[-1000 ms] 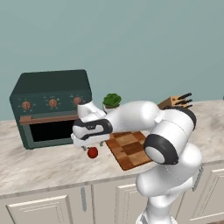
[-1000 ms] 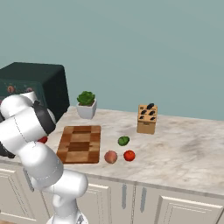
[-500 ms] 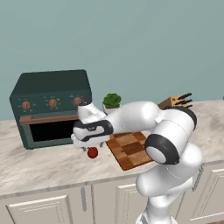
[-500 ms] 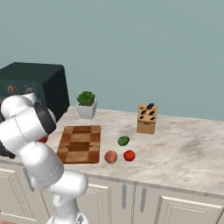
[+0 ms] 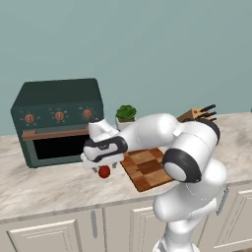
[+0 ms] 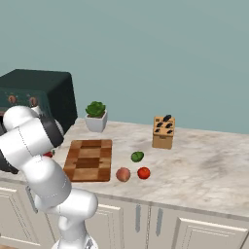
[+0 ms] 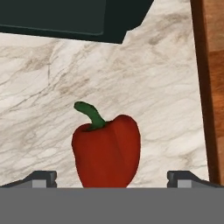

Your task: Place the avocado, onion, tomato, and bell pepper on the cutting board.

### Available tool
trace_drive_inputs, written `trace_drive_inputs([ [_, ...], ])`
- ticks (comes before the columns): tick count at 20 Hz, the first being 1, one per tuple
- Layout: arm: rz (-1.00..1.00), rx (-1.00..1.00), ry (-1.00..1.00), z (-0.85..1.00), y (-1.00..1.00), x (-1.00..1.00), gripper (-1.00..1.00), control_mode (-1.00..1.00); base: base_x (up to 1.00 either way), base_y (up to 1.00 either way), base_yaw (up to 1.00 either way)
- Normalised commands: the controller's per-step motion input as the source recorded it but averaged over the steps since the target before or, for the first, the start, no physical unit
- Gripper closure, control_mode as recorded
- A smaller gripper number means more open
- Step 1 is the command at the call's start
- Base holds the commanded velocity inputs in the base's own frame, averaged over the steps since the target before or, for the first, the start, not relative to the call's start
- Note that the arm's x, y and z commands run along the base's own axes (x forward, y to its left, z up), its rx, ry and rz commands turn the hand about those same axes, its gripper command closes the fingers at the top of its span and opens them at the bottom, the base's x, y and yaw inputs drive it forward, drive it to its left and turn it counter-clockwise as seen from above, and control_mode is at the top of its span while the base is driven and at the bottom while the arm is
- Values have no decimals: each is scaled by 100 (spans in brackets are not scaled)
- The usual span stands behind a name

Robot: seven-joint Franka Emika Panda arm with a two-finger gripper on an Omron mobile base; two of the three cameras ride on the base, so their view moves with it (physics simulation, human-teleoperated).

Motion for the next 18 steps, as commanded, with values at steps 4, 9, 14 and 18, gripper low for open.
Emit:
trace_drive_inputs([
  [4,0,0,0,-8,0,0,-100,-100,0,0,0],
  [9,-1,0,0,-7,0,0,-100,-100,0,0,0],
  [14,0,0,0,-8,0,0,-100,-100,0,0,0],
  [18,0,0,0,-11,0,0,-100,-100,0,0,0],
])
